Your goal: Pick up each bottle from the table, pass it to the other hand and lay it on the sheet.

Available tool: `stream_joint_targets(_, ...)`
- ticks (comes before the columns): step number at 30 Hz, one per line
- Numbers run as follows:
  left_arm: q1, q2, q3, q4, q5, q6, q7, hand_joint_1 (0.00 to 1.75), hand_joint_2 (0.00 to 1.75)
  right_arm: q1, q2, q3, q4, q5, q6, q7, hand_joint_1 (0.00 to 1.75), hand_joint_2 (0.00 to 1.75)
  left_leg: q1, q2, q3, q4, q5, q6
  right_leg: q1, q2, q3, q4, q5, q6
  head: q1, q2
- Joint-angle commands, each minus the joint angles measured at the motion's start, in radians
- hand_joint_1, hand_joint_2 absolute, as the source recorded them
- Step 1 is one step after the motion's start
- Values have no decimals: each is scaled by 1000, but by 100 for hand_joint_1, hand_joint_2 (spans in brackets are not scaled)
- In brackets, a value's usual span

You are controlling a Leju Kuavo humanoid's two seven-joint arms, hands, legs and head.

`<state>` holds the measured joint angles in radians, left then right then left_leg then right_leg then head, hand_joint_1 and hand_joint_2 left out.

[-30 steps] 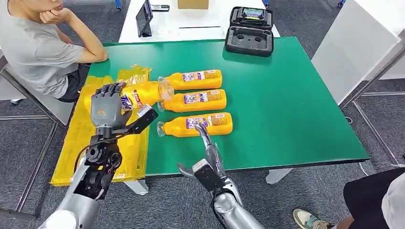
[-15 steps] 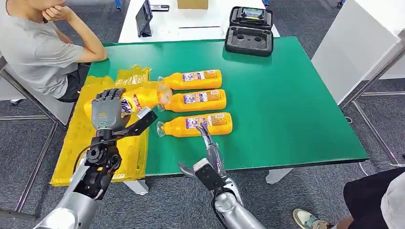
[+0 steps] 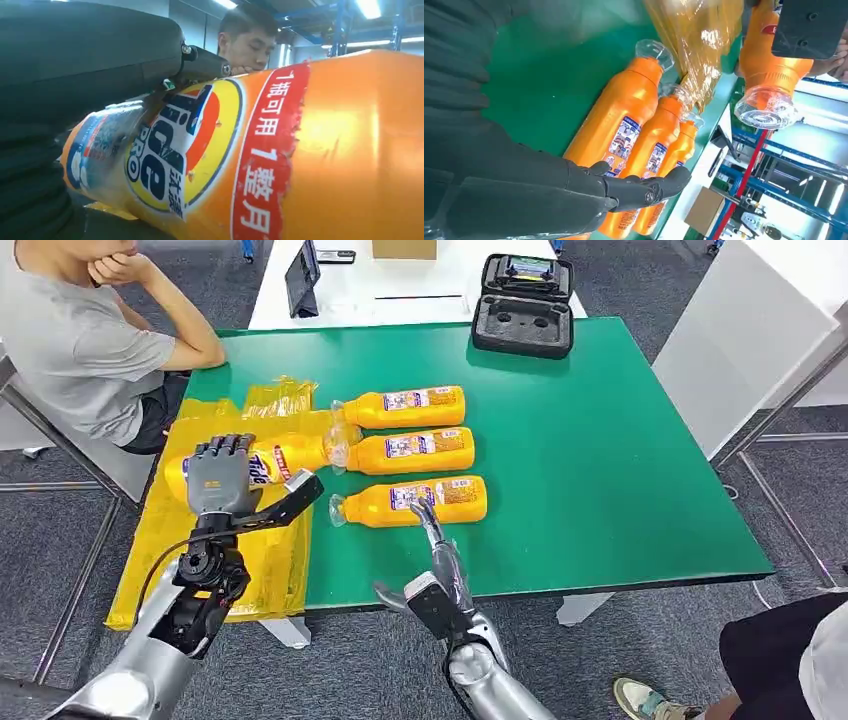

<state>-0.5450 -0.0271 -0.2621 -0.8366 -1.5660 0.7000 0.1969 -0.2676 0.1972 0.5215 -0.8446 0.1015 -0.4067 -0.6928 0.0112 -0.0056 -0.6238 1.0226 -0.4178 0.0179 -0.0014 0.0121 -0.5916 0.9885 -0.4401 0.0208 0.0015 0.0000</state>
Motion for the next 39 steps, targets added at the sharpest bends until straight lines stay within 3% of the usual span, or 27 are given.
stream_joint_targets(1, -63, 27, -69, 95, -5, -20, 49, 91, 175, -20, -6, -26, 30, 7, 4, 11, 0, 175, 0, 0, 3, -1, -1, 0, 0, -2, 3, -1, -1, 0, 0, 0)
stream_joint_targets(2, -62, 36, -81, 85, -5, -32, 66, 96, 175, -18, -6, -32, 28, 11, 6, 12, 0, 175, 0, 0, 3, 0, -1, 0, 0, -1, 3, -1, -1, 0, 0, 0)
stream_joint_targets(3, -58, 47, -99, 71, -5, -41, 73, 138, 175, -15, -6, -35, 26, 14, 8, 12, 0, 175, 0, 0, 4, -1, -1, -1, 0, -2, 5, -1, -2, 0, 0, 0)
stream_joint_targets(4, -55, 47, -95, 66, -5, -43, 75, 157, 175, -15, -7, -36, 25, 14, 9, 13, 0, 175, 0, 0, 3, -1, -1, 0, 0, -1, 3, -1, -1, 0, 0, 0)
stream_joint_targets(7, -31, 74, -120, 18, -5, -67, 108, 175, 175, -6, -8, -44, 19, 20, 11, 15, 0, 175, 0, 1, 3, -1, -1, 0, 0, -1, 3, 0, -1, 0, 0, 0)
stream_joint_targets(9, 4, 69, -89, -13, -5, -87, 67, 175, 175, 4, -12, -44, 18, 26, 21, 9, 0, 175, 0, 1, 3, -1, -1, 0, 0, 0, 3, -1, -1, 0, 0, 0)
stream_joint_targets(16, 3, 102, -131, -29, -5, -100, 135, 175, 175, 3, -2, -49, 25, 31, 22, 6, 0, 175, 0, 1, 2, 0, -1, 0, 0, 0, 2, 0, -1, 0, 0, 0)
stream_joint_targets(19, 13, 102, -107, -43, -5, -102, 129, 175, 175, 6, -1, -49, 26, 34, 20, 6, 0, 175, 0, 1, 12, -3, -3, -1, 0, -3, 12, -3, -3, 0, 0, 0)
stream_joint_targets(20, 16, 110, -109, -55, -5, -99, 130, 173, 175, 5, 0, -51, 26, 35, 20, 6, 0, 175, 0, 1, 4, -1, -1, 0, 0, 0, 3, -1, -1, 0, 0, 0)
stream_joint_targets(22, 31, 124, -110, -89, -5, -99, 131, 173, 175, 3, -1, -53, 27, 36, 19, 6, 0, 175, 0, 2, 9, -2, -3, -1, 0, 0, 9, -2, -2, 0, 0, 0)
stream_joint_targets(23, 40, 138, -123, -109, -5, -93, 143, 171, 175, 3, -3, -53, 28, 38, 20, 5, 0, 175, 0, 1, 3, -1, -1, 0, 0, 0, 3, -1, -1, 0, 0, 0)
stream_joint_targets(25, 53, 156, -138, -142, -5, -96, 159, 175, 175, 4, -5, -54, 25, 39, 21, 3, 0, 175, 0, 2, 6, -1, -2, -1, 0, 1, 5, -1, -2, 0, 0, 0)
stream_joint_targets(35, 86, 134, -110, -189, -5, -117, 93, 169, 175, -1, -12, -59, 29, 38, 18, -1, 0, 175, 0, 0, 3, 0, -1, 0, 0, -1, 3, -1, -1, 0, 0, 0)
stream_joint_targets(39, 106, 154, -138, -198, -5, -135, 101, 171, 175, -1, -12, -62, 37, 33, 16, -1, 0, 175, 0, 0, 3, -1, -1, 0, 0, -1, 3, -1, -1, 0, 0, 0)
